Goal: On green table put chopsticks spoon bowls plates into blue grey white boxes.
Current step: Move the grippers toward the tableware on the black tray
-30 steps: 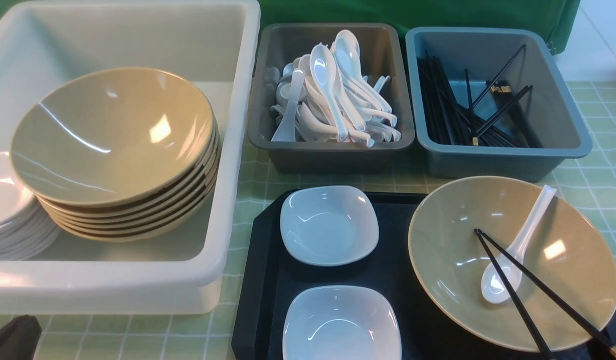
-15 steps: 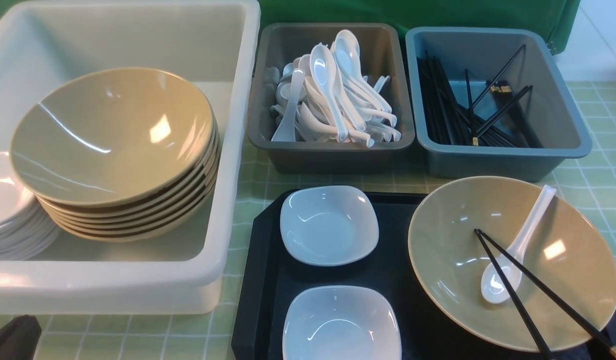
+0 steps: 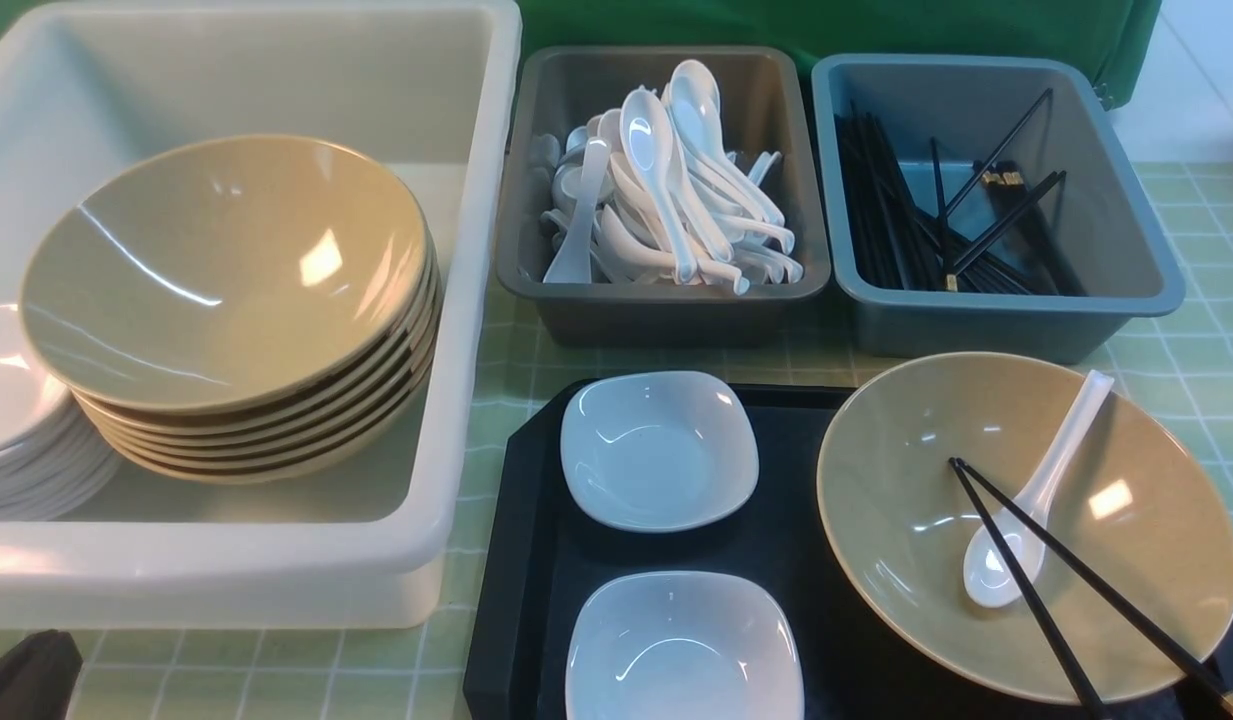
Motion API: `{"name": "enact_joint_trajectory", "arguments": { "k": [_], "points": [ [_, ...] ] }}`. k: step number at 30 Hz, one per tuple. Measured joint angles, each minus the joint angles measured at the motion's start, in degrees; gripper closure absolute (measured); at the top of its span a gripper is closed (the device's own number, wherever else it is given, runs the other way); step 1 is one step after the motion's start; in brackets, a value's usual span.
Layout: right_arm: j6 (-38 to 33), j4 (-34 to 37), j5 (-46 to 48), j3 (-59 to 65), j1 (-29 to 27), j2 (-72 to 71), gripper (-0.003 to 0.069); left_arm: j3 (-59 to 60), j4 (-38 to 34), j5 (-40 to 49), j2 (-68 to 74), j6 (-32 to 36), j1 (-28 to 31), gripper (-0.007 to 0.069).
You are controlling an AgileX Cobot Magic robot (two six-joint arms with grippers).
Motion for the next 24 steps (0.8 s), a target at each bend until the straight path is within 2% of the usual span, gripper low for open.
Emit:
{"name": "enact_joint_trajectory", "arguments": {
  "k": [5,10,13,15,19,24],
  "points": [
    [0.0,0.1,-4.0,0.6,0.0,0.0,0.0423,0.1,6.7,-0.8,0.0,2.4,0.0,0.0626],
    [0.0,0.1,-8.4,0.7,0.0,0.0,0.0423,0.3,8.0,-4.8,0.0,2.4,0.0,0.0626],
    [0.8,0.2,-11.4,0.7,0.0,0.0,0.0423,0.3,7.5,-10.2,0.0,2.4,0.0,0.0626],
    [2.9,0.2,-12.4,0.7,0.0,0.0,0.0423,0.3,7.1,-11.9,0.0,2.4,0.0,0.0626],
    [13.4,0.2,-18.4,0.7,0.0,0.0,0.0423,0.3,4.2,-19.0,0.0,1.5,0.0,0.0626],
    [18.4,0.2,-25.3,0.7,0.0,0.0,0.0423,0.3,3.5,-20.7,0.0,0.0,0.0,0.0626]
  ]
}}
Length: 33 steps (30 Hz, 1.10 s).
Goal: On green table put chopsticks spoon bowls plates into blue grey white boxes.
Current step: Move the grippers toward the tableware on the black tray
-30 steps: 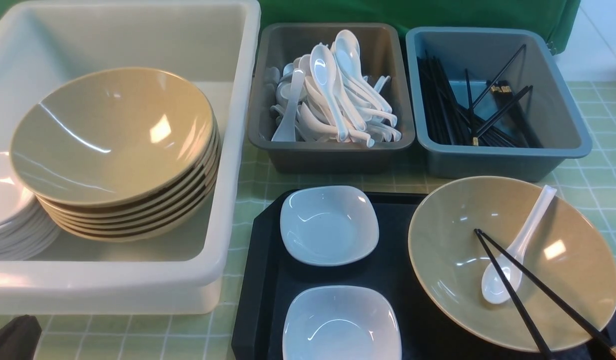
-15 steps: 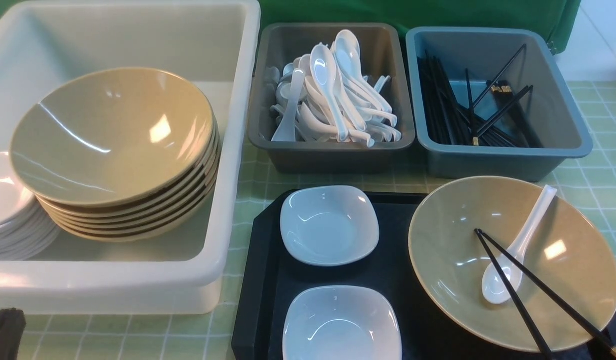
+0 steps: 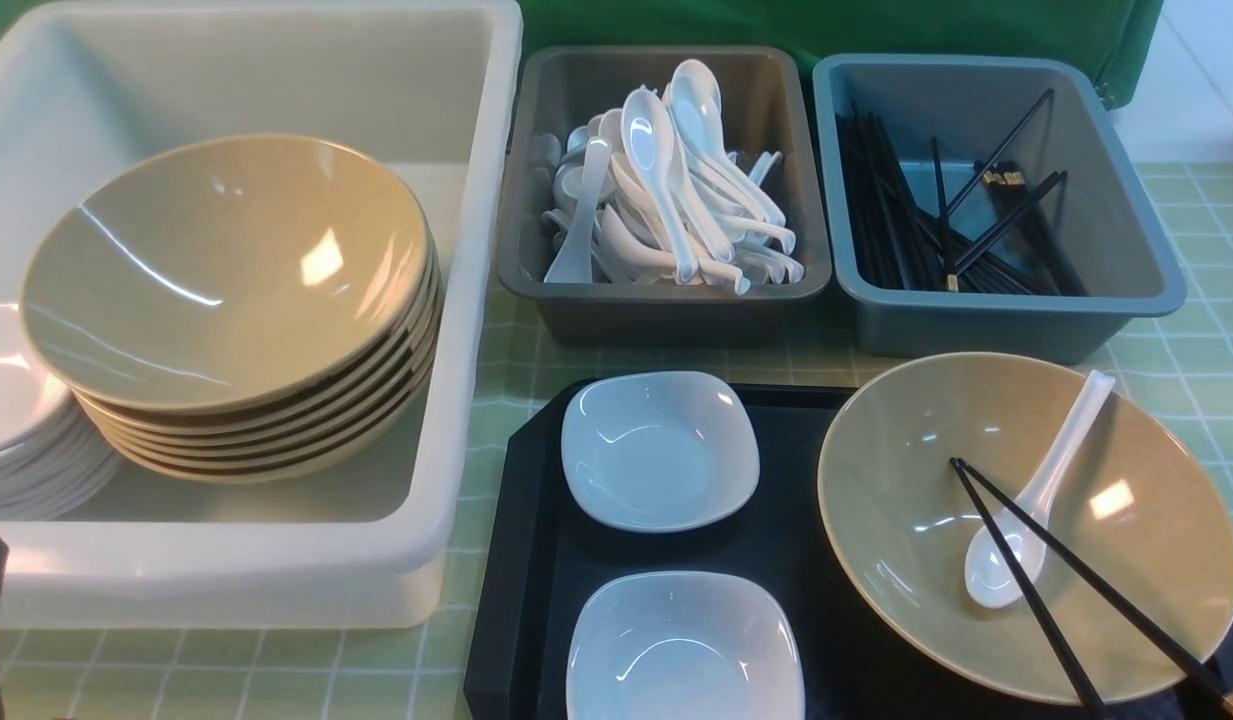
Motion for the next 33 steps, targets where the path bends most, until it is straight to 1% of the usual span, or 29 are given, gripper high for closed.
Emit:
{"name": "enact_joint_trajectory", "arguments": {
  "k": [3,5,8,9,10,11,12,15,17,18,20,23,25,28,30,31,32,33],
  "points": [
    [1.8,0.0,-0.7,0.0,0.0,0.0,0.0423,0.0,0.0,0.0,0.0,-0.3,0.0,0.0626],
    [4.4,0.0,-0.9,0.0,0.0,0.0,0.0423,0.0,0.0,-0.4,0.0,-0.5,0.0,0.0626],
    [7.0,0.0,-1.9,0.0,0.0,0.0,0.0423,0.0,-1.1,-3.2,0.0,-2.4,0.0,0.0626],
    [8.4,0.0,-2.9,0.0,0.0,0.0,0.0423,0.0,-3.1,-6.5,0.0,-5.7,0.0,0.0626],
    [8.9,0.0,-3.3,0.0,0.0,0.0,0.0423,0.0,-3.8,-7.6,0.0,-6.7,0.0,0.0626],
    [10.0,0.0,-4.0,0.0,0.0,0.0,0.0423,0.0,-6.3,-11.5,0.0,-9.9,0.0,0.0626],
    [10.7,0.0,-4.5,0.0,0.0,0.0,0.0423,0.0,-7.9,-14.6,0.0,-11.8,0.0,0.0626],
    [12.8,0.0,-5.3,0.0,0.0,0.0,0.0423,0.0,-10.9,-24.5,0.0,-14.5,0.0,0.0626],
    [13.0,0.0,-4.4,-1.8,0.0,0.0,0.0423,-0.3,-12.6,-29.1,0.0,-16.1,0.0,0.0626],
    [13.0,0.0,-4.1,-3.5,0.0,0.3,0.0423,-1.3,-13.2,-29.1,0.0,-17.1,0.0,0.0626],
    [12.9,0.0,-3.8,-5.7,0.0,1.4,0.0423,-3.0,-13.6,-27.6,0.1,-18.0,0.0,0.0626],
    [10.6,0.0,0.5,-16.4,0.0,7.7,0.0423,-13.6,-13.9,-17.3,3.4,-19.0,0.0,0.0626],
    [9.6,0.0,6.2,-23.6,0.0,12.8,0.0423,-20.4,-13.4,-8.7,7.4,-18.9,0.0,0.0626],
    [8.2,0.0,18.3,-34.7,0.0,22.1,0.0423,-30.0,-11.8,5.8,16.2,-18.0,0.0,0.0626],
    [2.7,0.1,28.0,-41.4,0.0,29.2,0.0423,-35.9,-10.0,15.0,23.1,-16.7,0.0,0.0626],
    [0.1,0.1,31.3,-43.2,0.0,31.3,0.0423,-36.8,-9.6,16.9,24.6,-16.3,0.0,0.0626],
    [-0.5,0.1,31.3,-43.2,0.0,31.9,0.0423,-37.3,-9.3,17.3,25.6,-16.1,0.0,0.0626],
    [-4.8,0.1,35.2,-45.3,0.0,35.8,0.0423,-38.8,-7.8,19.5,29.2,-15.0,0.0,0.0626]
  ]
}}
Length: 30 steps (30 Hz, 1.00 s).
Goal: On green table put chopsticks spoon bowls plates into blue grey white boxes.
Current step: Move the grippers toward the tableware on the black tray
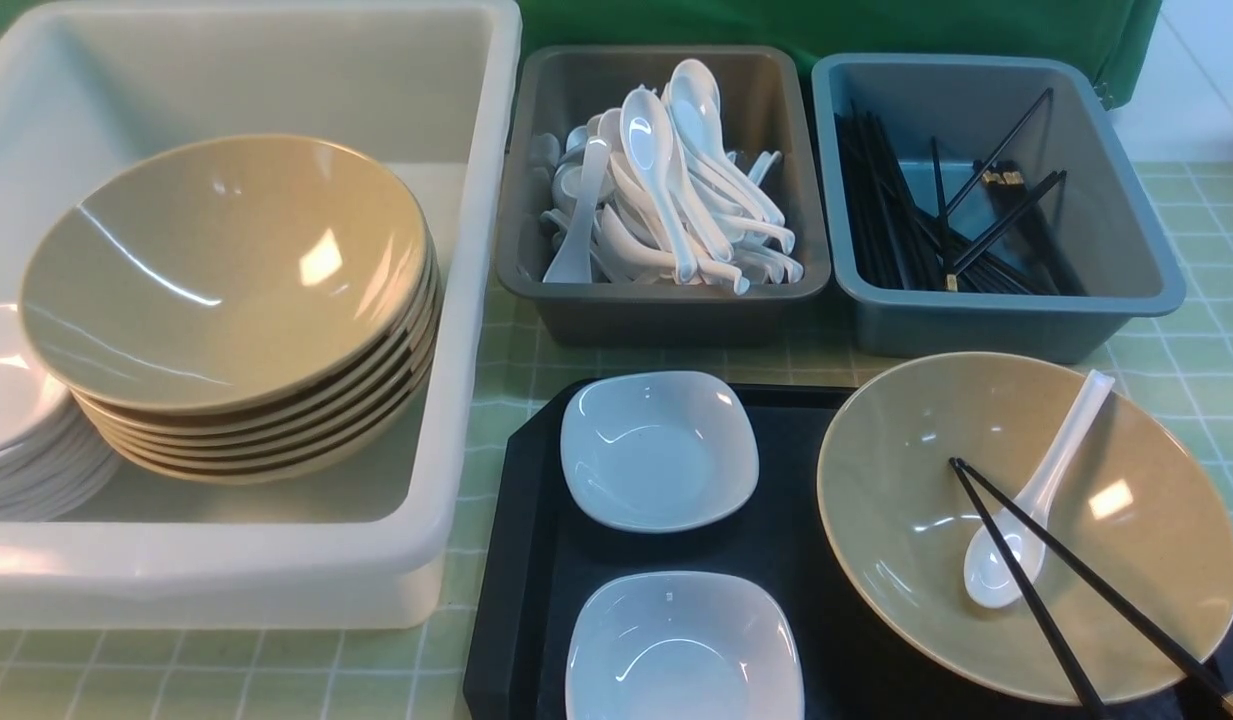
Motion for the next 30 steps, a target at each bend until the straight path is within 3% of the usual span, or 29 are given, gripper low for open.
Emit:
{"name": "enact_joint_trajectory", "arguments": {
  "k": [3,7,12,14,18,23,26,27,28,30],
  "points": [
    [-2.1,1.0,1.8,-0.6,0.0,4.4,0.0423,-0.3,1.5,0.6,4.0,1.1,0.0,0.0626],
    [-3.8,7.5,8.0,-0.9,0.0,8.2,0.0423,0.2,-2.2,3.7,7.6,1.2,0.0,0.0626],
    [-14.4,17.6,18.3,-0.9,0.0,13.2,0.0423,1.5,-8.9,6.8,9.5,5.0,-2.5,0.0626],
    [-25.1,25.3,24.3,-0.9,0.0,18.3,0.0423,1.6,-12.7,7.2,10.4,9.9,-8.3,0.0626],
    [-34.3,30.6,28.6,-0.9,0.1,23.0,0.0422,0.9,-20.0,9.3,12.9,15.4,-16.6,0.0626],
    [-39.1,30.2,30.3,-2.1,7.1,26.0,0.0375,-0.2,-31.5,12.0,19.3,23.2,-27.0,0.0626],
    [-36.0,26.0,30.9,-4.4,12.5,27.5,0.033,-1.4,-34.8,12.6,22.2,29.0,-30.9,0.0626],
    [-31.8,20.3,31.9,-6.8,16.6,29.6,0.0281,-3.1,-36.9,13.4,23.9,33.9,-33.2,0.0626],
    [-30.7,19.6,31.9,-7.1,17.0,29.9,0.0274,-3.4,-37.1,13.4,24.1,34.5,-33.5,0.0626],
    [-25.3,14.0,32.8,-10.5,21.3,34.3,0.0195,-6.0,-38.5,15.0,26.2,41.6,-36.0,0.0626]
  ]
}}
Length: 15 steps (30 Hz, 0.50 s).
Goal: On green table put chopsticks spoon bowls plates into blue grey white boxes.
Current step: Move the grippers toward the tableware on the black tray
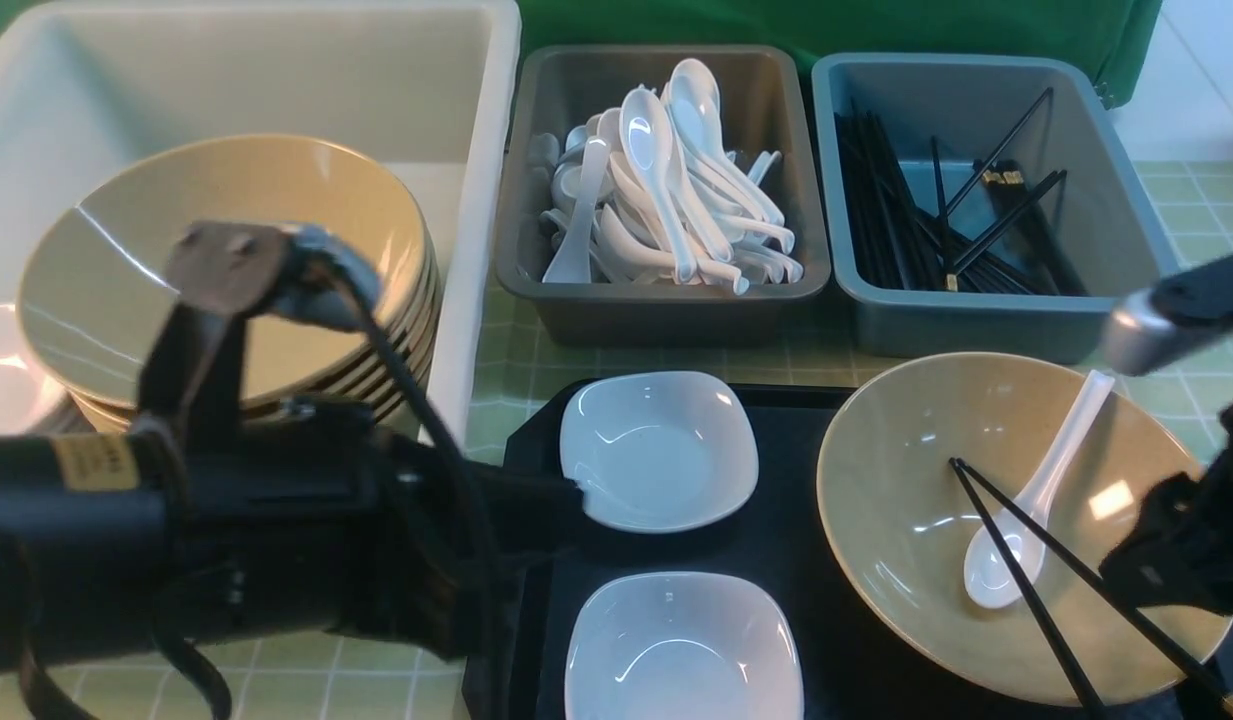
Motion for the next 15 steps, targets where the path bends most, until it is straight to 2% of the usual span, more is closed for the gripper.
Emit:
{"name": "enact_joint_trajectory", "arguments": {
  "k": [6,10,15],
  "points": [
    [6.9,-1.3,0.0,-6.9,5.9,12.1,0.0034,-3.5,-0.6,2.3,2.8,5.6,-1.1,0.0626],
    [7.7,-2.0,0.6,-8.4,6.1,18.1,0.001,-3.8,-0.6,2.3,2.9,5.9,-1.1,0.0626],
    [8.7,-8.1,2.1,-8.6,6.1,22.8,0.0008,-3.8,-0.5,2.4,2.9,5.9,-1.1,0.0626]
  ]
}}
